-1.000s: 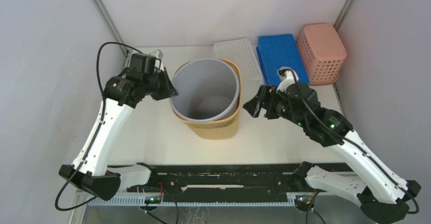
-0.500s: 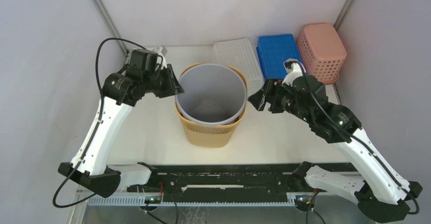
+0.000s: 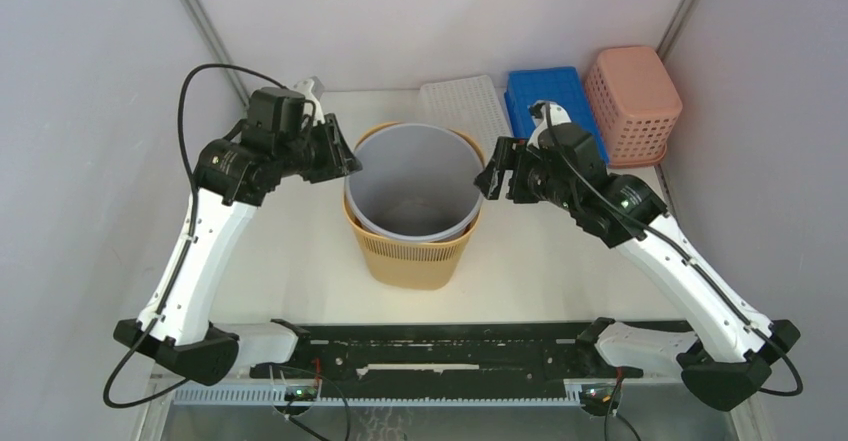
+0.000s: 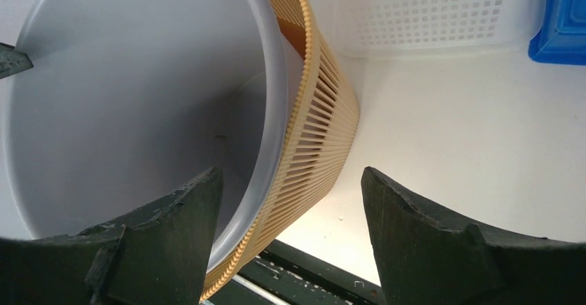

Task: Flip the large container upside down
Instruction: Move the container to the center of the board, then pick up the container from the container.

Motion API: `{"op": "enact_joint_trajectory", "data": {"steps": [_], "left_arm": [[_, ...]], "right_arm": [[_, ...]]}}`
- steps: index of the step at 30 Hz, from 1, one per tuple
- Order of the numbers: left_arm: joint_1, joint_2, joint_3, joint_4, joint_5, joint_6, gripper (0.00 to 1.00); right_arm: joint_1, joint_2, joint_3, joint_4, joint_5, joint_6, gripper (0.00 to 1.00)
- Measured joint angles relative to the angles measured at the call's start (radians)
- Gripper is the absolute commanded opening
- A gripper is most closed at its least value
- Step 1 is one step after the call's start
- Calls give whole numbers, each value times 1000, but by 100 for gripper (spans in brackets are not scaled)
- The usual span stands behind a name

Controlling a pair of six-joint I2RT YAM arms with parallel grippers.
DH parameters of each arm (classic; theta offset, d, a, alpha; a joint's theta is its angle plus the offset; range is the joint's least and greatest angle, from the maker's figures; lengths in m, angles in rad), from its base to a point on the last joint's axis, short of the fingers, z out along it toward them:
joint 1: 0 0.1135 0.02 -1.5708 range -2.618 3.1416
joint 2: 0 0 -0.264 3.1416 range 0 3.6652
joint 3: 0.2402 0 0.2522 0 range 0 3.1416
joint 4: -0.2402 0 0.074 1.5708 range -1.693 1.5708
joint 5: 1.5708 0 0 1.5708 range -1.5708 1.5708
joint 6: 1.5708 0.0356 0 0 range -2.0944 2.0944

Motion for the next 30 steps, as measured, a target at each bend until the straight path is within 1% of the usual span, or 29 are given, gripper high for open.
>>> {"op": "enact_joint_trajectory", "data": {"steps": [5, 9, 12, 19, 23, 26, 30], "left_arm": [[0, 0, 1, -28, -45, 14, 39], [0, 0, 10, -61, -84, 29, 39], [-1, 0, 21, -76, -117, 40, 39], [-4, 0, 39, -103, -146, 49, 40], [-4, -18, 58, -117, -132, 47, 40], [-4, -62, 58, -117, -94, 30, 40], [-7, -185, 3, -86, -6, -19, 40]], "right_arm": [[-5, 38, 34, 0, -2, -9, 75], [-6, 61, 64, 4, -2, -20, 73], [-6, 83, 86, 8, -1, -32, 69], [-6, 143, 127, 31, -6, -102, 65], [-6, 175, 169, 42, -6, -155, 64], [-7, 193, 203, 51, -11, -194, 62], [-14, 214, 231, 81, -45, -238, 61]]}}
